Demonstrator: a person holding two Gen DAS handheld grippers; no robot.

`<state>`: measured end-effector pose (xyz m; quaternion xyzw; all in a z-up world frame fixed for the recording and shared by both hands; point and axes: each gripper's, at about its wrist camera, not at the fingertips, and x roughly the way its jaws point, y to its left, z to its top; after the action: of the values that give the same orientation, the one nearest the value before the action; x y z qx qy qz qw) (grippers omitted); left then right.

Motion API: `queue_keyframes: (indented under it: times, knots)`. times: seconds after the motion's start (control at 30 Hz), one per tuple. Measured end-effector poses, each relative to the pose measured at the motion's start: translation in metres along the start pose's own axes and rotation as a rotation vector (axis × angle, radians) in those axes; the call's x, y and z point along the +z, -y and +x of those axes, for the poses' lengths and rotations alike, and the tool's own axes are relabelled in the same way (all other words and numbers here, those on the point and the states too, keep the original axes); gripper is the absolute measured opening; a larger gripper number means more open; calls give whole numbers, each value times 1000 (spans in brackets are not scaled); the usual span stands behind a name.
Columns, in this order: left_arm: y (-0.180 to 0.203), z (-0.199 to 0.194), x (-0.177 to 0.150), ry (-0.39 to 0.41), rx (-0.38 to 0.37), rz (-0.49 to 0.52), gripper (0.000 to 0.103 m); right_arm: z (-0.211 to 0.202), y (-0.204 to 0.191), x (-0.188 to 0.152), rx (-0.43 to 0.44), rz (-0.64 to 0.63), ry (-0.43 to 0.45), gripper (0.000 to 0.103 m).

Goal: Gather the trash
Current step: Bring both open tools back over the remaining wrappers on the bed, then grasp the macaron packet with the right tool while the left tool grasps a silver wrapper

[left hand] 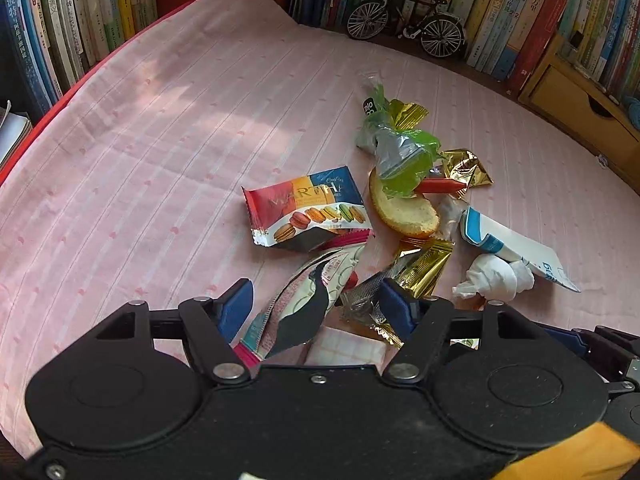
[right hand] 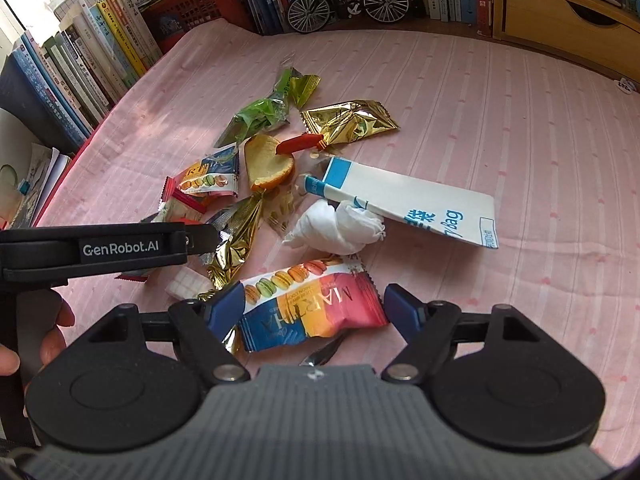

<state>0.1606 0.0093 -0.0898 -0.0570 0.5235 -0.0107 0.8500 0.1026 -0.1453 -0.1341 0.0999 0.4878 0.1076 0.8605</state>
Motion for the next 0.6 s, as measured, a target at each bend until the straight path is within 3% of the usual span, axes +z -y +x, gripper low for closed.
queue_keyframes:
  times: [0.17, 0.23, 0.33, 0.5, 0.6]
  knots:
    - [-6, -2, 2, 1, -24, -27, 63, 2, -2, -2, 14, -9, 0, 81]
    - [-9, -5, 2, 2, -48, -41, 46, 2, -3, -3, 18, -11, 0, 73]
    - [-12, -8, 2, -5, -61, -56, 32, 1, -4, -2, 22, -16, 1, 55]
    - [-12, -18, -2, 12, -66, -39, 19, -3, -5, -5, 29, -18, 0, 37]
    - [-12, -26, -4, 29, -67, -29, 17, -8, -3, -7, 29, -9, 11, 29]
